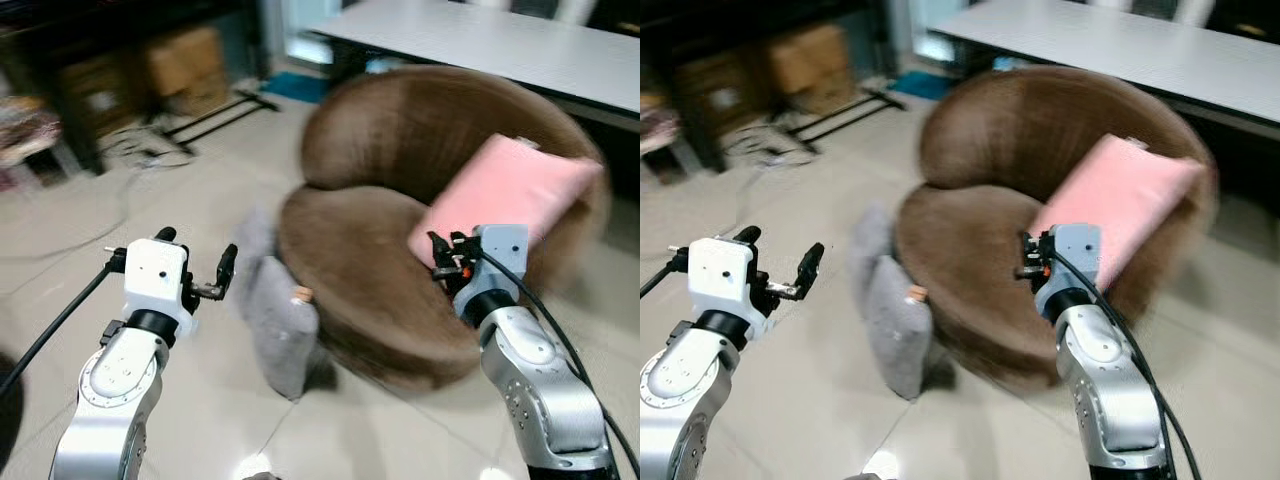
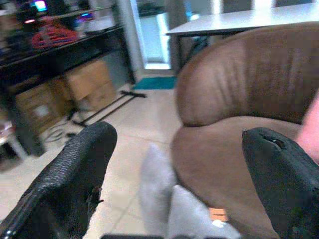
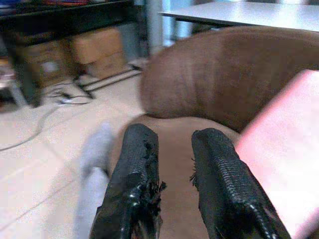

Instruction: Move the pillow to the sofa from floor

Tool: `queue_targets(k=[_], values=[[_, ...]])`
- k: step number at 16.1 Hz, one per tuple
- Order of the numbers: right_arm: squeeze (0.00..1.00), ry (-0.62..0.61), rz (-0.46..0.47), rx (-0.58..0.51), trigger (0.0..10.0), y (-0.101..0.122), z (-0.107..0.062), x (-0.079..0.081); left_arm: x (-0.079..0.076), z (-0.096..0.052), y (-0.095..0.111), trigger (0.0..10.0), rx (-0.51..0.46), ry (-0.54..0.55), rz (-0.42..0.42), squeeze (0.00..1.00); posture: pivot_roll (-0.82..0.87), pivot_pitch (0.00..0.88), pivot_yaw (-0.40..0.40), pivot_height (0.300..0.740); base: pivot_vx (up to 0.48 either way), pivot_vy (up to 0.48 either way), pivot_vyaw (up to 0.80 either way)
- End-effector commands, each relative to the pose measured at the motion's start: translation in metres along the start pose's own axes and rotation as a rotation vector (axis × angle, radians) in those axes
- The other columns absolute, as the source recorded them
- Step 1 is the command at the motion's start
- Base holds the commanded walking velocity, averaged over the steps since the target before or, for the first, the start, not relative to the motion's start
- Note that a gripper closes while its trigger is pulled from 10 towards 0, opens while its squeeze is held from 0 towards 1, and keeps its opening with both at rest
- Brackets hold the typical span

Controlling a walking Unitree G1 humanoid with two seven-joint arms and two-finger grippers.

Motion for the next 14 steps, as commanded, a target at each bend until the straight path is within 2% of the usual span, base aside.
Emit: queue_targets(k=[1, 4, 7, 10, 13, 14], values=[[0.00, 0.024, -0.001, 0.005, 10.0, 0.000, 0.001, 0.004, 0.003, -0.002, 0.002, 10.0, -0.006, 0.002, 0.003, 0.00, -0.05, 0.034, 0.021, 0.740, 0.300, 0.000, 0.80], [0.00, 0.030, -0.005, 0.007, 10.0, -0.001, 0.000, 0.004, 0.002, -0.007, -0.001, 10.0, 0.003, -0.008, 0.006, 0.00, -0.04, 0.023, 0.018, 0.740, 0.301, 0.000, 0.80], [0.00, 0.043, 0.003, 0.019, 10.0, -0.006, -0.004, 0.005, 0.002, -0.011, -0.003, 10.0, 0.012, -0.016, 0.012, 0.00, -0.03, 0.016, 0.018, 0.740, 0.306, 0.000, 0.00], [0.00, 0.084, -0.032, 0.039, 10.0, -0.009, -0.005, 0.008, 0.001, -0.015, -0.005, 10.0, 0.021, -0.018, 0.012, 0.00, -0.03, 0.009, 0.013, 0.740, 0.305, 0.000, 0.00], [0.00, 0.105, -0.047, 0.043, 10.0, -0.010, -0.005, 0.009, -0.001, -0.017, -0.006, 10.0, 0.025, -0.023, 0.019, 0.00, -0.03, 0.000, 0.009, 0.740, 0.304, 0.000, 0.80], [0.00, 0.077, -0.021, 0.038, 10.0, -0.010, -0.005, 0.005, -0.001, -0.017, -0.006, 10.0, 0.025, -0.024, 0.025, 0.00, -0.03, 0.000, 0.009, 0.740, 0.304, 0.000, 0.00]])
Point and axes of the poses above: a point about 5 cm out from each wrist's last joint towards the gripper, its own z axis pointing out of the wrist towards the gripper, its own y axis along the axis of the wrist's last joint, x = y × z, the point moved 1 cm from there along z, pointing out of the wrist towards the gripper, and after that the axes turned 13 degrees about z, right-handed, at the moved point
